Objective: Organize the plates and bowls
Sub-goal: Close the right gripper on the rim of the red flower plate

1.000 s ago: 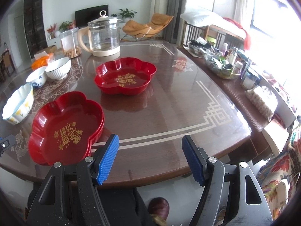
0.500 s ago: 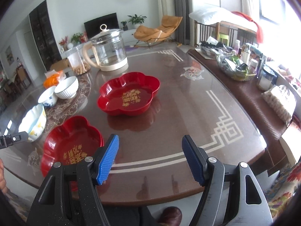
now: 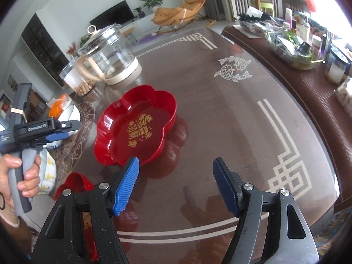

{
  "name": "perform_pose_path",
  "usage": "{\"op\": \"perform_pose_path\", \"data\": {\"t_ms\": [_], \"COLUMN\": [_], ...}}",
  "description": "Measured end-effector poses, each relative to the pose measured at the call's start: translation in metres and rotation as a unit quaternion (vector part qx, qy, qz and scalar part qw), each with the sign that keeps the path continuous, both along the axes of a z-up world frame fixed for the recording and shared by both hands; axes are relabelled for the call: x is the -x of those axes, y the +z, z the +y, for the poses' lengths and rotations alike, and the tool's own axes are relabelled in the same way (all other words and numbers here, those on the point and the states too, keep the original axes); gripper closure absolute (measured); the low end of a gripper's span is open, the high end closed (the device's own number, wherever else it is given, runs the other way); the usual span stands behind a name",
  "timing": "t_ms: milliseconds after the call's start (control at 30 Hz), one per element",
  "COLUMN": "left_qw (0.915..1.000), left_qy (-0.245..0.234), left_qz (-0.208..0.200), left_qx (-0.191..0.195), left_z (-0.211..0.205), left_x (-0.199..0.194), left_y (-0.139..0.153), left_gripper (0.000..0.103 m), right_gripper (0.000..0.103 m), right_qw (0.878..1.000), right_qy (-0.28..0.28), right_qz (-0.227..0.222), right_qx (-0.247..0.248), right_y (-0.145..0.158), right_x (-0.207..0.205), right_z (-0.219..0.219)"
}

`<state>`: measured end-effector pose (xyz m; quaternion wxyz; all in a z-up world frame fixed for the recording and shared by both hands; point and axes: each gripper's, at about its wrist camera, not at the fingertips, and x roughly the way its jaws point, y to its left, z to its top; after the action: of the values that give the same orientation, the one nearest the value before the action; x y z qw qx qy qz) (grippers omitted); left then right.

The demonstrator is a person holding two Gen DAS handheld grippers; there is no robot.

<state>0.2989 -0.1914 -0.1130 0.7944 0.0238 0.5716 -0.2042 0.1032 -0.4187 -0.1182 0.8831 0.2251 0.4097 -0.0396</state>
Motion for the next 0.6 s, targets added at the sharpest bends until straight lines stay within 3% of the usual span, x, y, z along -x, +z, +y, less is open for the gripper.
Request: {"op": "perform_pose_path", "data": {"t_ms": [167, 267, 333, 400, 467, 600], "left_qw": [0.9998, 0.9996, 0.9992, 0.9993, 0.9993, 0.9995], "left_qy": [0.0, -0.007, -0.018, -0.022, -0.019, -0.018], "left_qz": [0.021, 0.028, 0.033, 0.031, 0.033, 0.019], "left_qx": [-0.006, -0.007, -0.008, -0.008, 0.001, 0.019], "left_z": [-0.018, -0.023, -0.027, -0.028, -0.027, -0.019], "left_x": [-0.016, -0.015, -0.014, -0.011, -0.01, -0.001], "left_y": [-0.025, -0.033, -0.038, -0.04, -0.039, -0.019], "left_gripper": [0.041, 0.059, 0.083, 0.089, 0.095, 0.095], "right_gripper": [0.03, 0.031, 0.032, 0.047, 0.088, 0.091], "right_qw": [1.0, 0.999, 0.998, 0.998, 0.996, 0.998], "right_qy": [0.012, 0.022, 0.027, 0.03, 0.034, 0.031], "right_qz": [0.008, 0.026, 0.036, 0.047, 0.054, 0.045], "right_qx": [-0.026, -0.026, -0.033, -0.04, -0.055, -0.039], "right_y": [-0.017, -0.029, -0.037, -0.044, -0.051, -0.041], "right_x": [-0.035, -0.056, -0.068, -0.076, -0.081, -0.077], "right_z": [0.001, 0.005, 0.008, 0.008, 0.008, 0.01]}}
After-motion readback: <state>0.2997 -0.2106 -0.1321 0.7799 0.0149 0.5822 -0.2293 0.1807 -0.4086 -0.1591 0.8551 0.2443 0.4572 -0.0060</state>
